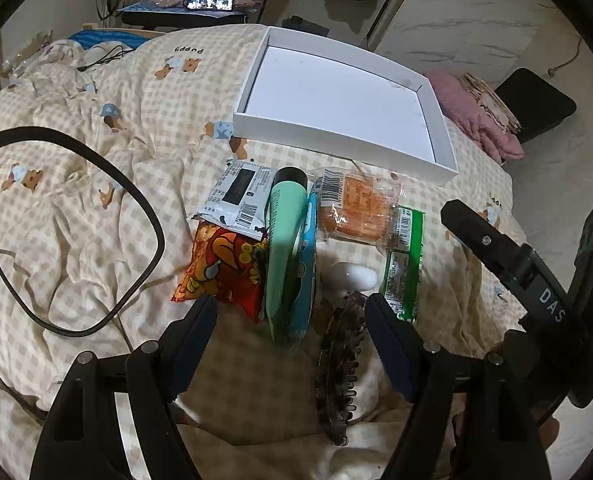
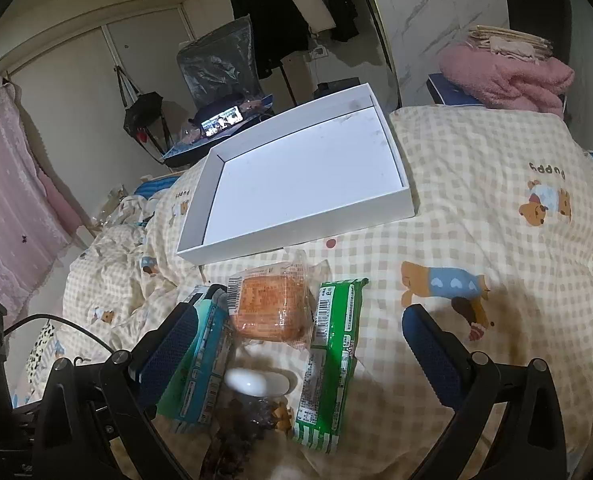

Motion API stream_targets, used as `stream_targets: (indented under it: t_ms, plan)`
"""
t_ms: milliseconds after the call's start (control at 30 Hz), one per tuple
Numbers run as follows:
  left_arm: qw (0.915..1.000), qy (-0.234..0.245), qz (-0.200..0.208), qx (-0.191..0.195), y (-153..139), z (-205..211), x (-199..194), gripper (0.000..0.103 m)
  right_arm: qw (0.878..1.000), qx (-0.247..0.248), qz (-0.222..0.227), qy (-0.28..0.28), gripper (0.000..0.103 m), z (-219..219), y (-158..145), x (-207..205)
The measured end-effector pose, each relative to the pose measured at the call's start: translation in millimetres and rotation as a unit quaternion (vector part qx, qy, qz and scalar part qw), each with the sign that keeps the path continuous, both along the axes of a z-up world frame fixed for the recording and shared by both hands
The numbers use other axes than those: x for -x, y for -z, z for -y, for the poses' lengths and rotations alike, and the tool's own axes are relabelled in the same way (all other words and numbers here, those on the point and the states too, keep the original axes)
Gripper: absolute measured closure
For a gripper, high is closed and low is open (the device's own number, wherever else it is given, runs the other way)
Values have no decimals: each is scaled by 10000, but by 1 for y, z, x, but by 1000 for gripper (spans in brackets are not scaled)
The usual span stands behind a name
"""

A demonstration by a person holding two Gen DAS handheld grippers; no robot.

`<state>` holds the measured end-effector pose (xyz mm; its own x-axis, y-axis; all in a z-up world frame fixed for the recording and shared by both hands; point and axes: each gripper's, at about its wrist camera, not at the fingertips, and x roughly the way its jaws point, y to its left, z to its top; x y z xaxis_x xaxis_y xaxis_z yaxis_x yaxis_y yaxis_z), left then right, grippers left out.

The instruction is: Organize objects

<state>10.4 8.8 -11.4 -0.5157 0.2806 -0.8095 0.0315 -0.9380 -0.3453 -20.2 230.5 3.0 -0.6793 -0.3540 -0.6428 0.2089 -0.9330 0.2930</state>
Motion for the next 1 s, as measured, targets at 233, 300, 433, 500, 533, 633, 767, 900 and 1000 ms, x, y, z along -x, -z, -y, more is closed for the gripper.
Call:
stream_targets:
  t_ms: [233,300,433,500,533,633,767,900,1000]
  plan:
    - [9997,-98,72,-192,3,6,0,23,10000,-2,38,-20,0,2,1,1]
    - [9997,-90,72,-193,2,6,-1,24,10000,2,42,-12,0,3,2,1]
    - [9998,-40,-6,-202,0,4,-2,24,10000,15,57,-50,0,3,2,1]
    - [9998,-22,-23,-218,0,4,-2,24,10000,21,46,-74,0,4,2,0]
    - [9998,-10,-13,-221,0,3,-2,24,9999,51,34,-110,0,5,2,0]
    - [9998,-50,26,-184,1,4,0,24,9998,146,44,-161,0,4,0,0]
    - [9998,-63,-14,-213,0,5,-1,24,9998,174,102,-96,5,2,1,1]
    - [9996,-33,-126,-243,-2,4,-2,24,9997,172,143,-93,17,2,3,1]
    - [9997,-2,-111,-212,-1,2,-1,24,10000,47,28,-50,17,6,2,-1]
